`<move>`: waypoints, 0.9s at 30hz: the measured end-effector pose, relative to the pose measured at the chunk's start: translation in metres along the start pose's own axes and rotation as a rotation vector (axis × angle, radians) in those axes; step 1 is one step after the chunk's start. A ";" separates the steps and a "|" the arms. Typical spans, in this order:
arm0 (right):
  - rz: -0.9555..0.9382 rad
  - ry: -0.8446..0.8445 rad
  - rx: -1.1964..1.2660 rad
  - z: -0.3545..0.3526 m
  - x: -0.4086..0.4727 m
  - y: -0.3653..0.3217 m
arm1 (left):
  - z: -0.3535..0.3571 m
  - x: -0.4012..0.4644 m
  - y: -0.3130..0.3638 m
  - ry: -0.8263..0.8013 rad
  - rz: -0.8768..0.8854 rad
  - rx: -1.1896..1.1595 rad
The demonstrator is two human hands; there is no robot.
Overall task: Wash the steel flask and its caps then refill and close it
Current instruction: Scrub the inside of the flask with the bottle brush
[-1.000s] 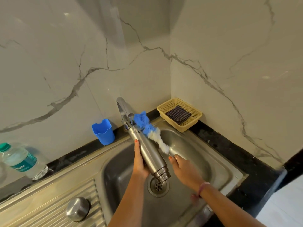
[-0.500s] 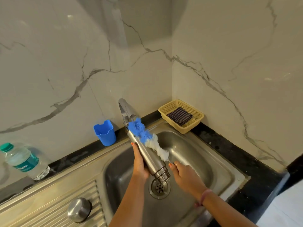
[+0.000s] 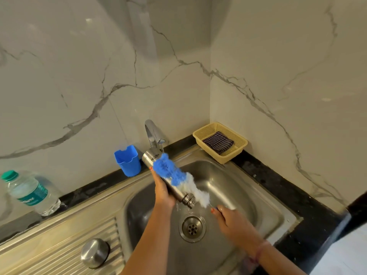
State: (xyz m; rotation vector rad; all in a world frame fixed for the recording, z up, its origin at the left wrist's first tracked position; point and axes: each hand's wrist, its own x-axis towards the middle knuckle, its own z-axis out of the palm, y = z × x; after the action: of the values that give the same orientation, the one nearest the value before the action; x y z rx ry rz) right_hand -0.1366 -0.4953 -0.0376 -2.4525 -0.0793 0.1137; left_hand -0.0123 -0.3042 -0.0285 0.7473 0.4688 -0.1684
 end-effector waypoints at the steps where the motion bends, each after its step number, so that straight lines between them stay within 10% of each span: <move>1: -0.017 0.015 -0.009 -0.001 0.009 -0.006 | 0.001 -0.001 -0.002 0.008 -0.012 0.035; 14: 0.230 -0.189 0.117 -0.009 -0.039 0.032 | -0.009 0.005 0.000 0.073 -0.036 -0.035; 27: 0.064 -0.143 0.156 -0.021 0.075 -0.035 | -0.006 -0.007 -0.018 0.036 -0.045 0.070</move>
State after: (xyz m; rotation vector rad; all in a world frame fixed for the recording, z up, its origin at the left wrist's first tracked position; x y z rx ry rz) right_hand -0.0604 -0.4747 -0.0035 -2.2893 -0.0528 0.3122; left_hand -0.0259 -0.3129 -0.0403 0.8094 0.5163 -0.2139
